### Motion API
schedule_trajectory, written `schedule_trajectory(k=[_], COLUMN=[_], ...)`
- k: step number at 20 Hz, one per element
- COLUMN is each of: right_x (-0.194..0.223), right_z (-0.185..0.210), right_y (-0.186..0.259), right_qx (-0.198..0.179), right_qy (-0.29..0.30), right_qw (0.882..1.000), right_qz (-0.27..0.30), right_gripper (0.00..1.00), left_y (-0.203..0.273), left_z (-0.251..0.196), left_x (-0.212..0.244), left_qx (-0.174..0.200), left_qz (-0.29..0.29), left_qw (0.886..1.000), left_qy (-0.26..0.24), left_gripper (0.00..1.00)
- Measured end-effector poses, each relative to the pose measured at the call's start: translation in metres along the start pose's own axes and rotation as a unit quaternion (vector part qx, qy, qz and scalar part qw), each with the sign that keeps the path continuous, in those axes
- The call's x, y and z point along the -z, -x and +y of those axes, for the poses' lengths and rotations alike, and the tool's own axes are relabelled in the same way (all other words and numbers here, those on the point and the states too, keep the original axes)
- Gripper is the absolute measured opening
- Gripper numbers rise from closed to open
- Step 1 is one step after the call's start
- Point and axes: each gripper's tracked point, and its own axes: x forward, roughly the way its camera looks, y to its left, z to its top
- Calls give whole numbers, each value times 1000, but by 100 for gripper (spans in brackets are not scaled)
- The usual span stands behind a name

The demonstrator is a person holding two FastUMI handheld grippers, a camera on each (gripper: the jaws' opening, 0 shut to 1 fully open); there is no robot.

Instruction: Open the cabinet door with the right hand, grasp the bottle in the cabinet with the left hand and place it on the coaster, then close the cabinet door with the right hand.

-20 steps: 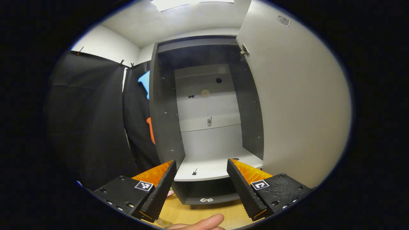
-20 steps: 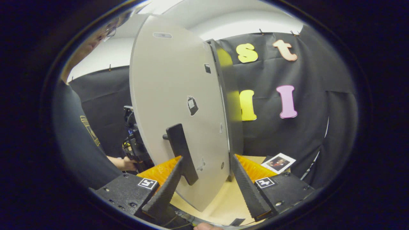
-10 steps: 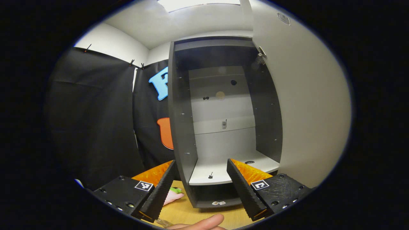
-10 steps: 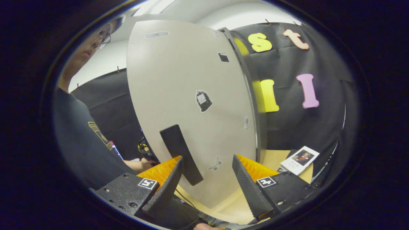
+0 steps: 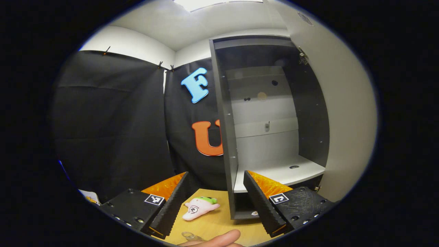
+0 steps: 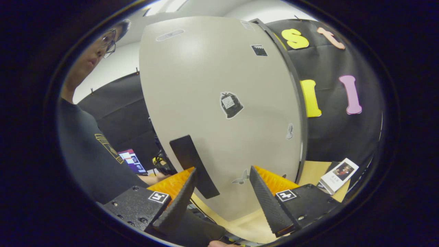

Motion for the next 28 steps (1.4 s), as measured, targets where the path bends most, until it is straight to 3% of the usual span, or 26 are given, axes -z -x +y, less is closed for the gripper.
schedule_trajectory(k=[4, 12, 17, 18, 19, 28], right_x=[-2, -8, -4, 1, 3, 16], right_z=[7, 17, 5, 2, -1, -3], right_y=[-16, -49, -77, -83, -89, -103], right_qx=[-16, -38, -30, -27, -25, -30], right_qy=[0, 3, -9, -11, -12, -14], right_qw=[1000, 999, 999, 999, 999, 998], right_qz=[10, 19, 28, 34, 38, 60], right_gripper=[98, 98, 99, 94, 99, 98], left_y=[2, 7, 8, 9, 7, 5], left_z=[17, 23, 27, 28, 30, 34], left_x=[-1, 4, 2, 2, 2, 9], left_qx=[-24, -28, -33, -35, -36, -46], left_qz=[3, 5, 6, 6, 6, 16], left_qw=[1000, 999, 999, 999, 998, 998], left_qy=[-8, -27, -33, -38, -43, -51], left_gripper=[95, 95, 95, 95, 95, 95])
